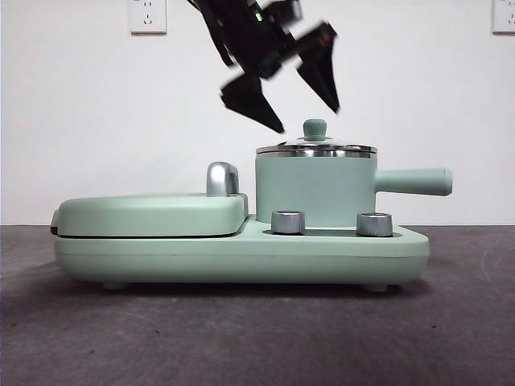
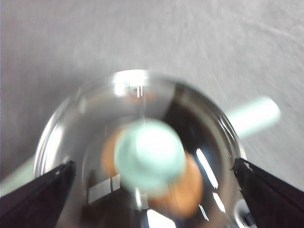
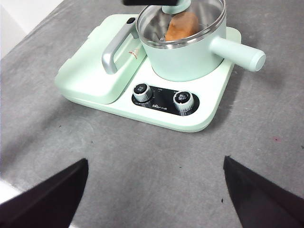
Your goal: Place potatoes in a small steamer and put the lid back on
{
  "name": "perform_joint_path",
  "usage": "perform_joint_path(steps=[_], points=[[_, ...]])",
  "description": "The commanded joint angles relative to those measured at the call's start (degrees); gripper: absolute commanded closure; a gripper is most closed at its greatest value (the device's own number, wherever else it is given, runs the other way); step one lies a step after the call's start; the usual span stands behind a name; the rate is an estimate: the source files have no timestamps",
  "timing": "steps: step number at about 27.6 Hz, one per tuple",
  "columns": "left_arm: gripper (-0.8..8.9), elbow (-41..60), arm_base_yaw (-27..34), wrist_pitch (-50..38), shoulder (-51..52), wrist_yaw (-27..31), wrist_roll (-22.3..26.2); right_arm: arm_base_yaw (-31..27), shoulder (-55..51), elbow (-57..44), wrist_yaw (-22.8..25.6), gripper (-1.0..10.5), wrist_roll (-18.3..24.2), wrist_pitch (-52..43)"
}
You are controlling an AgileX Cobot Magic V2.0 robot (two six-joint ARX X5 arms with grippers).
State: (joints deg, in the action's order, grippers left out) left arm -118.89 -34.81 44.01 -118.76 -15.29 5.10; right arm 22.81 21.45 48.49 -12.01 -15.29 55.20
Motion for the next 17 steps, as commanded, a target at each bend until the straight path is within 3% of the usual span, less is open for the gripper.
perform_joint_path(steps=[1, 4, 8, 17], points=[[2.27, -2.6, 0.0, 6.6, 5.5, -0.3, -0.7, 0.3, 0.1, 0.3, -0.1, 4.9, -0.5, -0.3], [2.28, -2.6, 0.4, 15.8, 12.2, -1.3, -1.1, 0.3, 0.1, 0.3, -2.2, 4.9, -0.3, -0.4], [2.28, -1.2, 0.0, 20.3, 22.4, -1.3, -1.8, 0.3, 0.1, 0.3, -6.6, 4.9, 0.2, -0.4], [2.28, 21.9, -2.9, 22.4, 45.1, -1.3, -2.6, 0.3, 0.1, 0.3, -10.8, 4.9, 0.3, -1.2]])
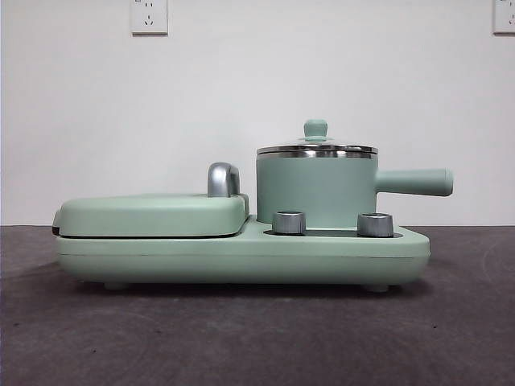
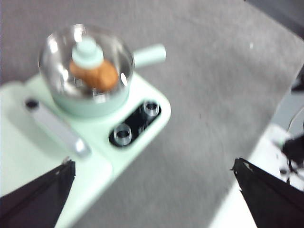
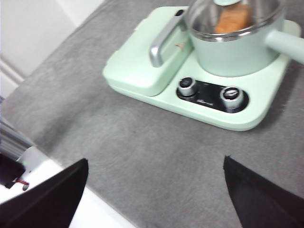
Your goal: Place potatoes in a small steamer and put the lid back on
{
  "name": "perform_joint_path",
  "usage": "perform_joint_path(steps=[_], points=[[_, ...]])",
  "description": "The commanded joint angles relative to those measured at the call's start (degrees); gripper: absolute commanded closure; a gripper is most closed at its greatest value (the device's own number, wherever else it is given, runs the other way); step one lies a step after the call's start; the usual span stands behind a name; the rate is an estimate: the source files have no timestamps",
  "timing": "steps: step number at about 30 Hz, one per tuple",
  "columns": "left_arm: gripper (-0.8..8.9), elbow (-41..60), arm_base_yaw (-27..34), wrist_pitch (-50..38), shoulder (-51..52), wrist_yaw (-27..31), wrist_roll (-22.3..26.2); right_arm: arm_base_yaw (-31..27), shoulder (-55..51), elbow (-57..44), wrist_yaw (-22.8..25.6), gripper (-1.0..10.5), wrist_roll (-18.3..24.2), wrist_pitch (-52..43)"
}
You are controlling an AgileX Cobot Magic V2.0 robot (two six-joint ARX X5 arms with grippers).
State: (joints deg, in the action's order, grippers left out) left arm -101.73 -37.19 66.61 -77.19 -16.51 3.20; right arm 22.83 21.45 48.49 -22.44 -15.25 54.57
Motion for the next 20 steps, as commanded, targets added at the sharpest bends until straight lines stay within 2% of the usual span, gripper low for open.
perform_joint_path(steps=[1, 7, 8, 10, 11, 13, 14, 15, 20], points=[[2.29, 7.3, -0.5, -0.2, 5.6, -0.1, -0.7, 0.3, 0.1, 0.3, -0.4, 4.9, 0.3, -0.6], [2.35, 24.0, -0.3, -3.5, 20.1, 0.0, -4.1, 0.3, 0.1, 0.3, -0.2, 4.9, 0.4, -0.9], [2.69, 26.7, -0.2, -5.0, 22.6, 0.1, -4.9, 0.3, 0.1, 0.3, -0.2, 4.9, 0.5, -1.1], [3.86, 31.7, 0.1, -8.1, 27.0, 0.3, -7.0, 0.3, 0.1, 0.3, -0.1, 5.0, 0.4, -1.8], [4.90, 34.2, 0.2, -9.5, 29.2, 0.3, -7.9, 0.3, 0.1, 0.3, -0.1, 5.7, 0.4, -2.1], [7.91, 38.6, 0.3, -11.5, 32.8, 0.3, -8.9, 0.3, 0.1, 0.3, -0.1, 8.6, 0.5, -2.2], [7.89, 40.7, 0.3, -12.3, 34.5, 0.3, -9.4, 0.3, 0.1, 0.3, 0.0, 9.6, 0.7, -2.2], [8.08, 42.5, 0.3, -12.9, 36.2, 0.3, -9.9, 0.3, 0.1, 0.3, 0.0, 9.2, 0.7, -2.2], [8.08, 46.6, 0.3, -11.1, 40.3, 0.3, -12.6, 0.3, 0.1, 0.3, -0.1, 9.3, 0.7, -2.2]])
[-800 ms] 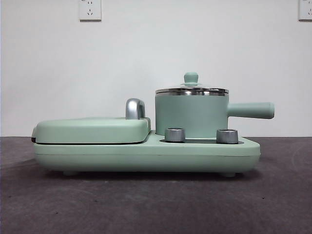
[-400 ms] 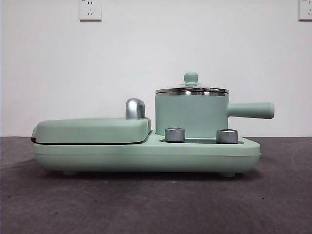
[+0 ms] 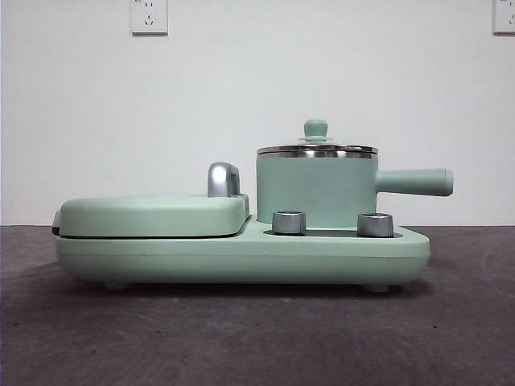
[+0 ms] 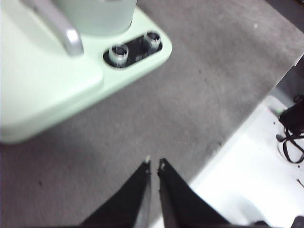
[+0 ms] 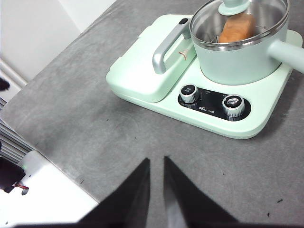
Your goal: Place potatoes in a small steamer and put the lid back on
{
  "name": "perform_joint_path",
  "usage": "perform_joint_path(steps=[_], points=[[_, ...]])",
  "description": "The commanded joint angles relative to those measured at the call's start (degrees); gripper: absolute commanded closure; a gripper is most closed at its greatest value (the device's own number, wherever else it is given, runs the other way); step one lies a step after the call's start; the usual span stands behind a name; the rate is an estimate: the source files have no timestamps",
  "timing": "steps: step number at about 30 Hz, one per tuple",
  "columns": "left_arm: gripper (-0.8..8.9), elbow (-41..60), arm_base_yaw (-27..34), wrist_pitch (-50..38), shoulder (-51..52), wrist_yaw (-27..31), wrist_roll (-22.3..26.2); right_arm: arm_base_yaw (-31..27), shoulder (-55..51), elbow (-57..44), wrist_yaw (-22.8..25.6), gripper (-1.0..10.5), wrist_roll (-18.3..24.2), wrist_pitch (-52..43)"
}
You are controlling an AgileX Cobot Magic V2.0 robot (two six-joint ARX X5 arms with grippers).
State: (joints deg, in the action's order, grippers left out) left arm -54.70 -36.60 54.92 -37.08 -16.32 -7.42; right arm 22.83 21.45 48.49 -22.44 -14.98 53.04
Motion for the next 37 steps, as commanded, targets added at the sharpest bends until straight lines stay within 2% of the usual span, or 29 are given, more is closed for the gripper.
perform_joint_path(steps=[1, 17, 23, 26, 29, 31, 37], points=[[8.08, -0.4, -0.3, 1.7, 0.6, 0.2, -2.1, 0.3, 0.1, 0.3, -0.2, 9.3, 0.4, -0.6], [8.08, -0.3, -0.1, 2.6, 2.8, 0.2, -2.1, 0.3, 0.1, 0.3, -0.1, 9.3, 0.4, -0.7], [8.08, 2.0, 5.4, 1.2, 7.3, 0.0, -1.0, 0.3, 0.1, 0.3, 0.0, 9.3, 0.4, -0.7], [8.08, 7.8, 11.6, -5.6, 11.1, 0.0, 3.0, 0.3, 0.1, 0.3, -0.1, 9.3, 0.4, -0.7], [8.08, 15.6, 17.4, -14.7, 16.1, 0.0, 8.5, 0.3, 0.1, 0.3, -0.1, 9.3, 0.4, -0.7], [8.08, 21.4, 20.6, -22.3, 19.8, 0.0, 10.6, 0.3, 0.1, 0.3, 0.0, 9.3, 0.4, -0.7], [8.08, 36.2, 25.9, -42.0, 28.5, 0.5, 11.0, 0.3, 0.1, 0.3, -0.1, 9.3, 0.4, -0.7]])
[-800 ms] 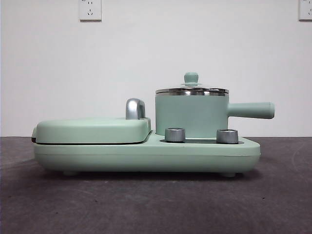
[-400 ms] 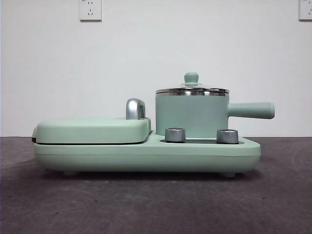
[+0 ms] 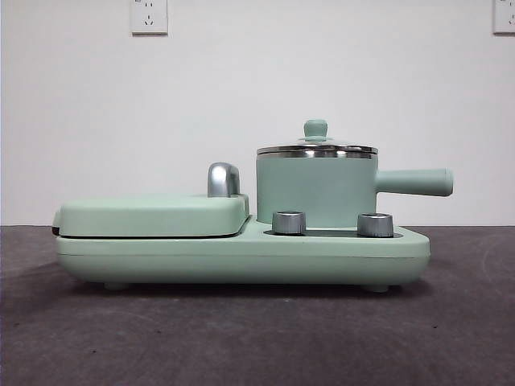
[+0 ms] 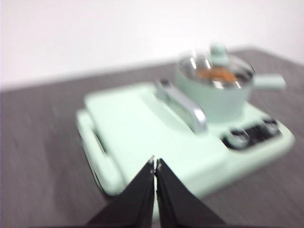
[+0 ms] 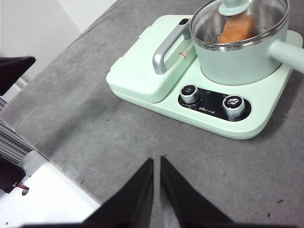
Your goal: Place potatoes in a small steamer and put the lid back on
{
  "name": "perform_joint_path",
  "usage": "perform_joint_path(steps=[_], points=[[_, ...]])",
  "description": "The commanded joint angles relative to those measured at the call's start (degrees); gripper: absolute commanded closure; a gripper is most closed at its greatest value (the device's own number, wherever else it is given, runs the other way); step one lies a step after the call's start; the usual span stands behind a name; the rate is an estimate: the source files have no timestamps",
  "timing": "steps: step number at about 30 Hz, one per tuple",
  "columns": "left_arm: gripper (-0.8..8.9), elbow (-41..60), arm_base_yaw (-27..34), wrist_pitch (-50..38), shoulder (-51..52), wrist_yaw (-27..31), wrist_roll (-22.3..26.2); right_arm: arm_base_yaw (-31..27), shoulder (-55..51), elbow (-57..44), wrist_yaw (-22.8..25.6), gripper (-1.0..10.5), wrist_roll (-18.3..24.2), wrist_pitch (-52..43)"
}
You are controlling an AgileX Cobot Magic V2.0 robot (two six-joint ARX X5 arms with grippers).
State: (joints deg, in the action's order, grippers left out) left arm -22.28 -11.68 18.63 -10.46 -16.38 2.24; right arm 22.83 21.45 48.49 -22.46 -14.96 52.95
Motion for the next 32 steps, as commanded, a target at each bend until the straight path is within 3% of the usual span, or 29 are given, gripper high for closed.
perform_joint_path(steps=[1, 6, 10, 16, 32], points=[[8.08, 5.6, 1.7, -7.3, 2.9, 1.4, 0.5, 0.3, 0.1, 0.3, 0.0, 9.3, 0.4, -0.6], [8.08, 13.5, 5.8, -10.9, 6.9, 10.0, -7.2, 0.3, 0.1, 0.3, 0.0, 9.3, 0.4, -0.6], [8.08, 17.2, 8.6, -10.6, 9.4, 15.4, -8.3, 0.3, 0.1, 0.3, 0.0, 9.3, 0.4, -0.6], [8.08, 20.5, 12.0, -10.5, 10.3, 16.4, -8.2, 0.3, 0.1, 0.3, 0.0, 9.3, 0.4, -0.6], [8.08, 21.6, 12.2, -7.9, 10.3, 16.5, -6.0, 0.3, 0.1, 0.3, 0.0, 9.3, 0.4, -0.6]])
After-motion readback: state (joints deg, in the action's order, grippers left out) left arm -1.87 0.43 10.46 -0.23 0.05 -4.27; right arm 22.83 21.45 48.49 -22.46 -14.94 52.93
